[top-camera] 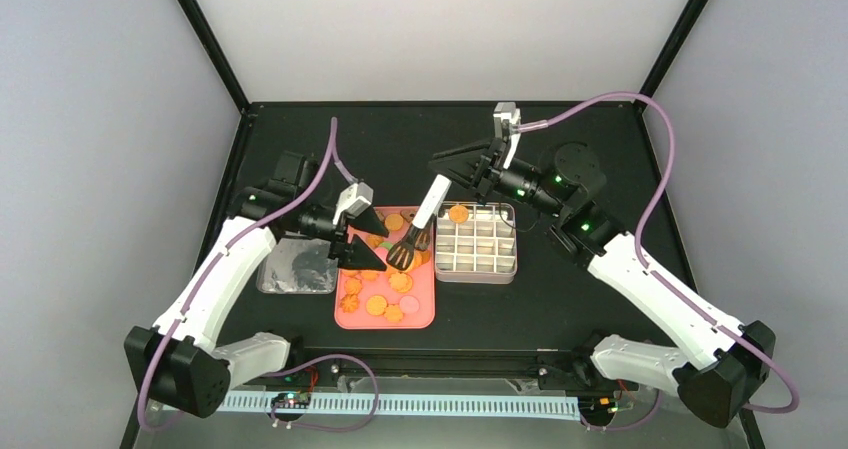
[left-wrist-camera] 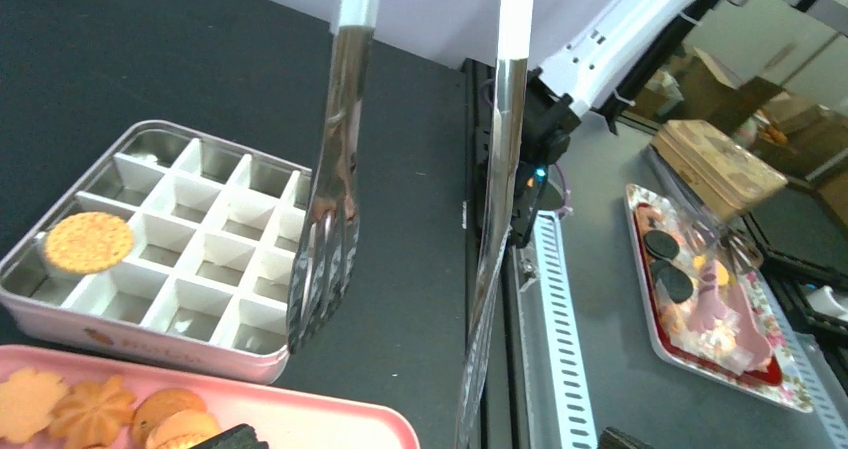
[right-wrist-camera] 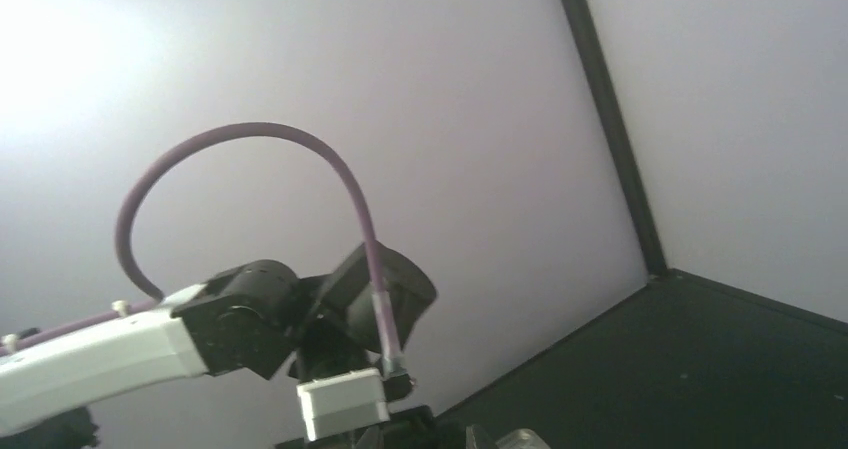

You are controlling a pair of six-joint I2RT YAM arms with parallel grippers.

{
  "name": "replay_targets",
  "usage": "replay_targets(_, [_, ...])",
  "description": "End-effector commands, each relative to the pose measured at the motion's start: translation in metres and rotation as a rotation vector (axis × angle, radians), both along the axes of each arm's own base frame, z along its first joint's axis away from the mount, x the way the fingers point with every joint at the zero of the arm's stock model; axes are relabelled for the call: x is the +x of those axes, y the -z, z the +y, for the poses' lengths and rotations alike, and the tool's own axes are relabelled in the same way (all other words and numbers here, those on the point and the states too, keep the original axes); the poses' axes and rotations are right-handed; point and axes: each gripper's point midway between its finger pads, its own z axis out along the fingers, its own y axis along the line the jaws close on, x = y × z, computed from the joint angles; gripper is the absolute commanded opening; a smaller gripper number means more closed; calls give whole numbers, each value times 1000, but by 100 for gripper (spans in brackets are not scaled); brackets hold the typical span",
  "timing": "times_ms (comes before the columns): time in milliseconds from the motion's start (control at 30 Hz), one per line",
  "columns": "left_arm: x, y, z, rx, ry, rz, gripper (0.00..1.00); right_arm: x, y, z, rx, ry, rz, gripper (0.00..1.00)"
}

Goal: Pack the cookies
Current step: Pass from the right arm to the left

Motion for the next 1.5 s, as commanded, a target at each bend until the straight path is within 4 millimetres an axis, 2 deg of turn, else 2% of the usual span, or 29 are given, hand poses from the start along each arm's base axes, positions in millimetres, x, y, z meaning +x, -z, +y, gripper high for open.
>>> replay_targets(0, [-11,-11,-11,-36,70,18,85,-11,-11,6,68,-81,-9,1])
replay_targets(167, [-18,-10,-17,-32,100,51,74,-8,-9,9,71,-76,-8,1])
replay_targets(433, [-24,-8,-21,-22,117,66,57,-7,-16,11,92,-71,-31,1])
replay_targets(567, [-23,-2,-23,-10,117,75,35,-9,-18,16,109,-94,-34,1])
replay_targets(700, [-23,-2,-24,-11,124,81,3,-12,-18,19,120,-123,-28,1])
replay_targets(800, [-24,-3,-24,-12,127,85,2,-15,-16,21,115,-143,-22,3])
replay_targets(833, [-24,-4,-24,-15,129,85,1,-15,-14,22,110,-148,-18,8])
replay_targets(867, [-24,-5,-24,-16,128,79,2,-16,-12,23,104,-157,-13,17])
replay_targets(967, [-23,-9,-24,-23,123,68,2,-14,-2,25,80,-159,17,58])
replay_targets(1000, [-22,-11,-24,-26,119,64,1,-14,2,24,71,-154,29,68])
replay_targets(1067, [-22,-14,-24,-32,111,54,2,-9,15,22,47,-120,56,80])
replay_targets(1167, [-20,-18,-24,-34,97,22,1,-2,36,14,18,-41,101,94])
replay_targets(1233, [-19,-18,-23,-32,87,2,1,3,52,7,-2,9,127,99])
replay_targets(1333, [-19,-17,-23,-29,82,-4,1,8,69,1,-31,63,158,100])
replay_targets(1467, [-19,-16,-23,-27,82,4,2,5,79,6,-49,28,181,100])
